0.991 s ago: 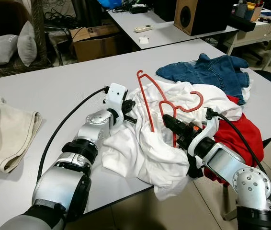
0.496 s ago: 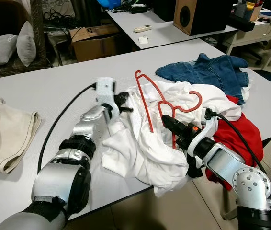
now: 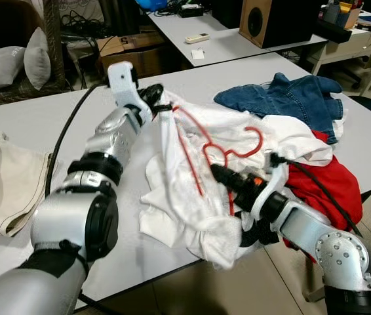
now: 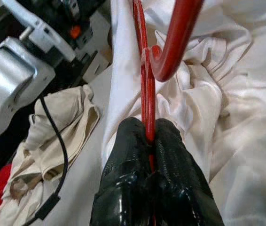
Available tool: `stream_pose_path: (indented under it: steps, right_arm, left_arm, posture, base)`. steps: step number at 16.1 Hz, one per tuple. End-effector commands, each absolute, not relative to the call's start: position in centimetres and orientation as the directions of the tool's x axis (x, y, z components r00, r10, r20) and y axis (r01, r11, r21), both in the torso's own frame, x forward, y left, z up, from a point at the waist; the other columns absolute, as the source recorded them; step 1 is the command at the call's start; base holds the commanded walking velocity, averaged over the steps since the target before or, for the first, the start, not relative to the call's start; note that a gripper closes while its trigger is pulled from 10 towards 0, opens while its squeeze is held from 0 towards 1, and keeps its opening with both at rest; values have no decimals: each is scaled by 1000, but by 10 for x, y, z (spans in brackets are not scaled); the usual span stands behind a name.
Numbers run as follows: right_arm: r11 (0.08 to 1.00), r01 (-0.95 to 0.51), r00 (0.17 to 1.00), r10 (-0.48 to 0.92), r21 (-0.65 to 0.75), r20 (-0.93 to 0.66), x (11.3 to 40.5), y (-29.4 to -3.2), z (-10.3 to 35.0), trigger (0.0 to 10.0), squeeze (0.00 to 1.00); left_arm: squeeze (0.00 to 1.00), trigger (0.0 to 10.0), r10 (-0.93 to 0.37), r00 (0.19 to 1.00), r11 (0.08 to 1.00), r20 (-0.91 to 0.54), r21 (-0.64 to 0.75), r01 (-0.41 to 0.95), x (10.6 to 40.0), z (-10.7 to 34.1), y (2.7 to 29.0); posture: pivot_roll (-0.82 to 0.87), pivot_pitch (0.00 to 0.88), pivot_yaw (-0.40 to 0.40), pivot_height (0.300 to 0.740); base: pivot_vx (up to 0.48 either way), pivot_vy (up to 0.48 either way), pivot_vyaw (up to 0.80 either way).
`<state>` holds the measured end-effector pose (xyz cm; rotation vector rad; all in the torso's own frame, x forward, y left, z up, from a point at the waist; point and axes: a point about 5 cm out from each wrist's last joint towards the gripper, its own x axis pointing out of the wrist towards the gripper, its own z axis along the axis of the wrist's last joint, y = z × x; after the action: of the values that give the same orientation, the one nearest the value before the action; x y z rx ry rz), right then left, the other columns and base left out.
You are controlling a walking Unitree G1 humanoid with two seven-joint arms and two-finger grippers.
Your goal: Hang hanger
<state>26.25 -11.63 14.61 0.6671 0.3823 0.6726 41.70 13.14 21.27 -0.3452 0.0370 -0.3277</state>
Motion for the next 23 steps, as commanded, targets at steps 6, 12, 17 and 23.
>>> stream_pose_path:
  steps: [6,12,17,23]
  right_arm:
    - [596,-456,699,700,661,-149,257,-112,142,10000,0]
    - [608,-458,695,700,648,-166,261,-109,142,10000,0]
    - [604,-501,719,689,620,-90,274,-103,156,10000,0]
    - [525,-552,748,655,648,107,279,-119,190,10000,0]
  left_arm:
    - [0,0,-329,939,881,102,-325,344,422,244,128]
    - [0,0,-533,836,785,135,-289,547,420,264,106]
    - [0,9451,-645,748,716,155,-220,662,414,275,94]
    - [0,10000,-428,901,897,75,-83,433,419,265,161]
  posture:
    - [-30,0,97,740]
    - [-23,0,99,740]
    - [-15,0,95,740]
    - [-21,0,93,740]
  base:
    - [0,0,0]
    - [0,0,0]
    - [0,0,0]
    - [0,0,0]
